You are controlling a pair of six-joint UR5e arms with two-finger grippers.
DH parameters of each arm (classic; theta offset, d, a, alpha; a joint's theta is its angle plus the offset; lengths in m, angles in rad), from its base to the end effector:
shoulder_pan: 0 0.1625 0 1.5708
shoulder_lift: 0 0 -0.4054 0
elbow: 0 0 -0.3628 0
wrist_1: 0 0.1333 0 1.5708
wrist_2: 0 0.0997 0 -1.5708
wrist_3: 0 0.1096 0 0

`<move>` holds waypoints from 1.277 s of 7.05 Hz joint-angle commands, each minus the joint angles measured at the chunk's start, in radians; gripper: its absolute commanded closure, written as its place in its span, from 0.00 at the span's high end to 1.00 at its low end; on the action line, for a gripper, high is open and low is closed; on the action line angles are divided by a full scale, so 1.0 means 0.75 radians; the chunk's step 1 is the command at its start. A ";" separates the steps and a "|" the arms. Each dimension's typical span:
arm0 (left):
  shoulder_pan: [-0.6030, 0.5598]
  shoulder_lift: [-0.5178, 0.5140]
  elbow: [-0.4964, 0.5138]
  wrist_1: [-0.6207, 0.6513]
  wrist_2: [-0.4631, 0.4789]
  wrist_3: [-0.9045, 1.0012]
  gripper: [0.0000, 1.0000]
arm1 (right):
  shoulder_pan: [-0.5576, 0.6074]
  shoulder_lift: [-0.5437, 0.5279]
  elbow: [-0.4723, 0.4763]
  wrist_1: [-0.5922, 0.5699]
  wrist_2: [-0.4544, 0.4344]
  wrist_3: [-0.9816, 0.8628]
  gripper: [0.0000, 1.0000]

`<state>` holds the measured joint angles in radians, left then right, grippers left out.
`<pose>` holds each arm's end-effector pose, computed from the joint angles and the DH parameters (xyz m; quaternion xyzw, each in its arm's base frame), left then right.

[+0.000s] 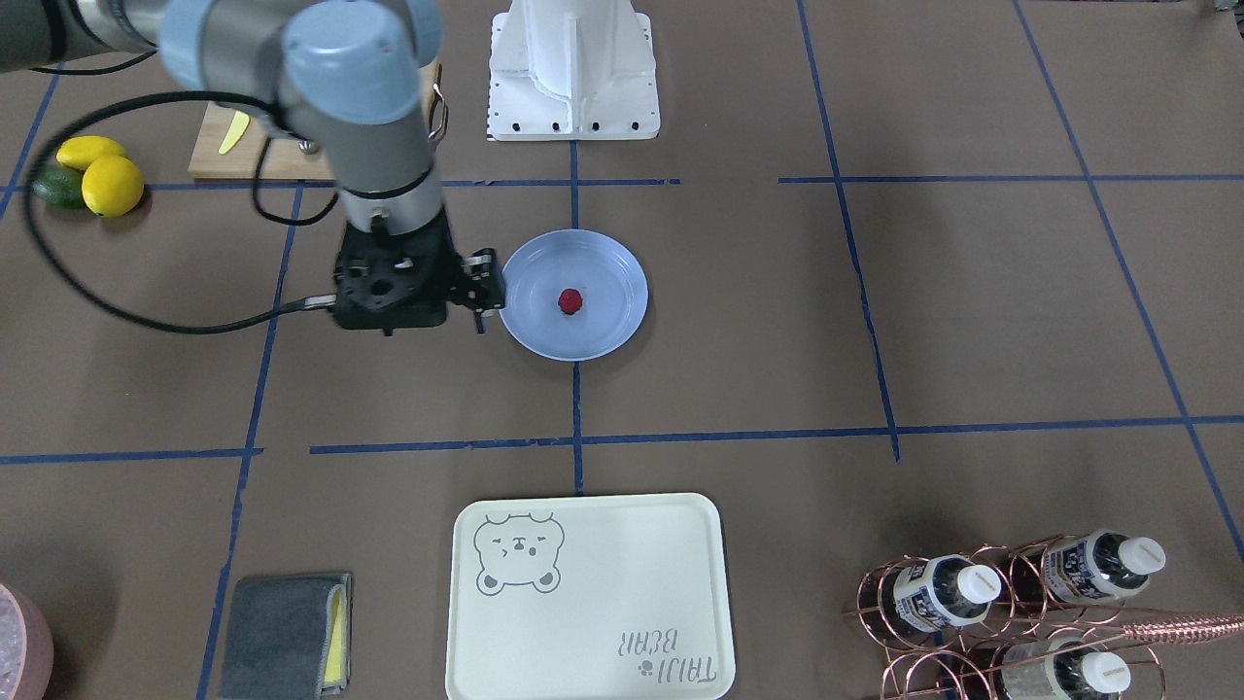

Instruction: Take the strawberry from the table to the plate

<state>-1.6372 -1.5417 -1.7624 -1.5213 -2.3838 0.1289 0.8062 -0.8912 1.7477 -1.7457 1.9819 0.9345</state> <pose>-0.0837 -0.4492 0.5726 0.0901 0.3878 0.0510 0.9159 -0.3737 -0.5189 0.2189 0.0716 -0.3727 0.0103 0.9251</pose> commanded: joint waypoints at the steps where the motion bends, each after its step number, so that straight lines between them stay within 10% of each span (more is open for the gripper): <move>1: 0.001 0.004 0.002 -0.001 0.004 0.000 1.00 | 0.374 -0.218 0.012 -0.008 0.196 -0.573 1.00; 6: 0.001 0.018 0.004 -0.013 0.002 0.067 1.00 | 0.941 -0.858 0.001 0.021 0.374 -1.251 1.00; 9: 0.001 0.018 0.004 -0.013 -0.002 0.067 1.00 | 1.044 -0.967 -0.017 0.018 0.389 -1.369 1.00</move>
<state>-1.6367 -1.5279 -1.7595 -1.5302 -2.3841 0.1794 1.5614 -1.5767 1.7434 -1.7321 2.2684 -0.0771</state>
